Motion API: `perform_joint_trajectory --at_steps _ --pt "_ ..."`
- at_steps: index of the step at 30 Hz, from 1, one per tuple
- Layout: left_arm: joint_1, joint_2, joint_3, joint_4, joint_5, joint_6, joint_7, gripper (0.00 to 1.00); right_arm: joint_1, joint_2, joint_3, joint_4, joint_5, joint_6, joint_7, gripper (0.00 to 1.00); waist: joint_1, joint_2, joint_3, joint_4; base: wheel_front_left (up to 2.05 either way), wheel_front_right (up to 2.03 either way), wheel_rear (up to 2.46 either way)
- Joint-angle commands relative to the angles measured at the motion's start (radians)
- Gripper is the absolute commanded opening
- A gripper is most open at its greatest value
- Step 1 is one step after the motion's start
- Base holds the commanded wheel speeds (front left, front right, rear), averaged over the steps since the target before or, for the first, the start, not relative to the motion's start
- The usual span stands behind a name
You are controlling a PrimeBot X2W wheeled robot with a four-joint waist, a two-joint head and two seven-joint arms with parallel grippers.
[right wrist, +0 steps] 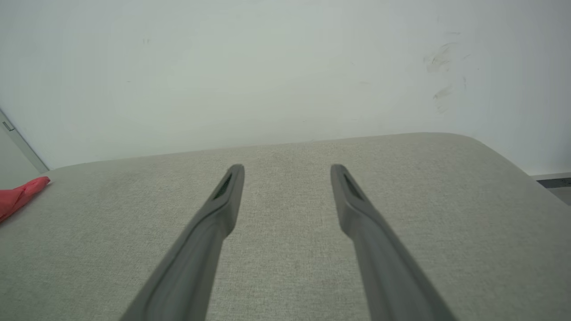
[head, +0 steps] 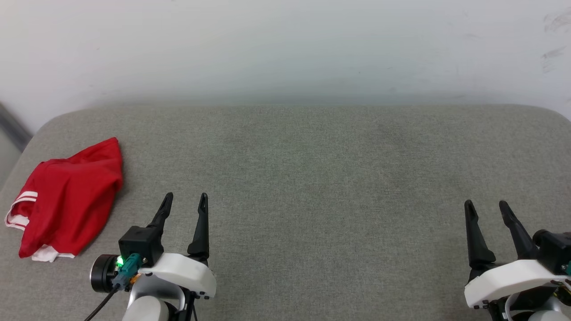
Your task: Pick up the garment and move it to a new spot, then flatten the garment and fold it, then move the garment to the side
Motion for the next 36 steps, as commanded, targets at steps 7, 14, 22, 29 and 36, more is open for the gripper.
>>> perform_joint_trajectory --at_steps 7,14,22,29,36 --pt "-0.013 -0.011 0.003 0.014 0.065 -0.018 -0.021 1.0 0.002 0.008 -0.012 -0.014 -0.061 0.002 -0.014 1.0 0.0 0.0 0.002 0.001 0.0 0.0 0.0" --pt "-0.02 -0.025 0.013 0.033 0.106 -0.03 -0.034 1.0 0.004 0.014 -0.016 -0.016 -0.101 0.002 -0.019 1.0 0.0 0.0 0.002 0.005 0.0 0.0 0.0" --pt "-0.024 -0.037 0.023 0.049 0.144 -0.043 -0.046 1.0 0.008 0.018 -0.02 -0.018 -0.133 0.002 -0.027 1.0 0.0 0.0 0.002 0.01 0.0 0.0 0.0" --pt "-0.027 -0.045 0.038 0.065 0.157 -0.059 -0.051 1.0 0.004 0.02 -0.022 -0.009 -0.135 0.002 -0.032 1.0 0.0 0.0 0.003 0.013 0.0 0.0 0.0" --pt "-0.028 -0.055 0.056 0.077 0.153 -0.072 -0.051 1.0 -0.006 0.021 -0.024 0.005 -0.124 0.002 -0.036 1.0 0.0 0.0 0.0 0.014 0.0 0.0 0.0"
